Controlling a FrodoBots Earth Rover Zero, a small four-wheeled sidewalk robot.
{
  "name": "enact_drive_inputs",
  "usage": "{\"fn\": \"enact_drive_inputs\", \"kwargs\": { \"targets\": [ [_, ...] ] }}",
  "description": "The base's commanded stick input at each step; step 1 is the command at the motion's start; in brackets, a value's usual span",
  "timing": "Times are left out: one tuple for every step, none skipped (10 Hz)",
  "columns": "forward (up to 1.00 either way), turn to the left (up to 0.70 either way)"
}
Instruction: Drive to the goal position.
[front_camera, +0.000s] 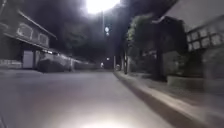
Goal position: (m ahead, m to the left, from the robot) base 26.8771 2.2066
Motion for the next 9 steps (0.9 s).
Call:
{"fn": "enact_drive_inputs", "kwargs": {
  "targets": [
    [0.70,0.00],
    [0.70,0.00],
    [0.70,-0.15],
    [0.70,-0.30],
    [0.70,-0.35],
    [0.70,-0.26],
    [0.70,-0.04],
    [0.70,0.00],
    [0.70,0.00]
  ]
}}
